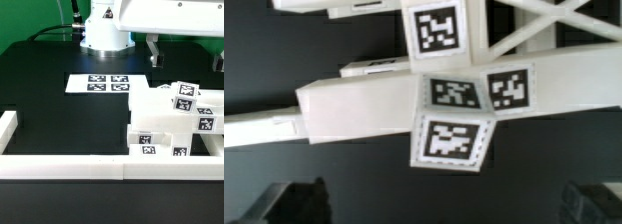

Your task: Assemble chair

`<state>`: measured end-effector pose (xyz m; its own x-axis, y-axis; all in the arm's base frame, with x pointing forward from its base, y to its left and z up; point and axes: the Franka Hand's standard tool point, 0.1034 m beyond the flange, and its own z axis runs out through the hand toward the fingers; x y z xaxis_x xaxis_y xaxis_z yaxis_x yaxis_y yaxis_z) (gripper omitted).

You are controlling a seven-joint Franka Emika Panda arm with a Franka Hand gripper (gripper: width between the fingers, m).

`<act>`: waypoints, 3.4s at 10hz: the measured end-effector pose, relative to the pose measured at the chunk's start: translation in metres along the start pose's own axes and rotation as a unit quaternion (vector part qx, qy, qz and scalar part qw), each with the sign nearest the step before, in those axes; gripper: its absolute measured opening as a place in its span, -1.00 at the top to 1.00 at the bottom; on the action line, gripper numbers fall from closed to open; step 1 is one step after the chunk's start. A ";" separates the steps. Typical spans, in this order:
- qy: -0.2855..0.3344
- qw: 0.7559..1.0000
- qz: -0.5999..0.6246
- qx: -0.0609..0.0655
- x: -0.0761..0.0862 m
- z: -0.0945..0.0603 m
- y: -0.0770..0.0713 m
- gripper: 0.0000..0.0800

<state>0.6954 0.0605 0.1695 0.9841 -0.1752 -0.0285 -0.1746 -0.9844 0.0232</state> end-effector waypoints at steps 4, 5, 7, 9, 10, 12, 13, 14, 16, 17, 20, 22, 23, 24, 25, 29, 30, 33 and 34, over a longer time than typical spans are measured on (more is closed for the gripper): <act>-0.001 1.000 0.002 -0.005 0.001 0.014 0.003 -0.62; -0.003 1.000 0.007 -0.009 0.001 0.019 0.003 -0.62; 0.001 1.000 0.003 -0.018 0.001 0.034 0.001 -0.62; -0.001 1.000 0.004 -0.020 0.001 0.040 0.002 -0.62; -0.001 1.000 0.005 -0.020 0.001 0.040 0.003 -0.62; -0.001 1.000 0.007 -0.020 0.002 0.040 0.007 -0.62; -0.001 1.000 0.009 -0.020 0.002 0.040 0.009 -0.33; -0.001 1.000 0.009 -0.020 0.003 0.040 0.009 -0.33; -0.001 1.000 0.010 -0.020 0.003 0.040 0.009 0.47; -0.001 1.000 0.010 -0.020 0.003 0.040 0.009 0.47; -0.001 0.999 0.035 -0.020 0.003 0.040 0.010 0.95; 0.001 0.994 0.111 -0.019 0.003 0.040 0.010 0.99; 0.001 0.989 0.147 -0.019 0.003 0.040 0.010 0.99; 0.002 0.983 0.181 -0.019 0.003 0.040 0.010 0.99; 0.002 0.980 0.197 -0.019 0.003 0.040 0.010 0.99; 0.005 0.948 0.317 -0.019 0.003 0.040 0.010 0.68; 0.005 0.948 0.316 -0.019 0.003 0.040 0.010 0.32; 0.005 0.948 0.317 -0.019 0.003 0.040 0.010 -0.36; 0.005 0.949 0.316 -0.019 0.003 0.040 0.009 -0.57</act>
Offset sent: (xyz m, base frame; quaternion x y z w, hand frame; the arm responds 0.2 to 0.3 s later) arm 0.0067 0.0011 -0.0130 0.0078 0.0062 0.0031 0.9999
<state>0.6954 0.0504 0.1301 0.6838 -0.7296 0.0127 -0.7285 -0.6816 0.0681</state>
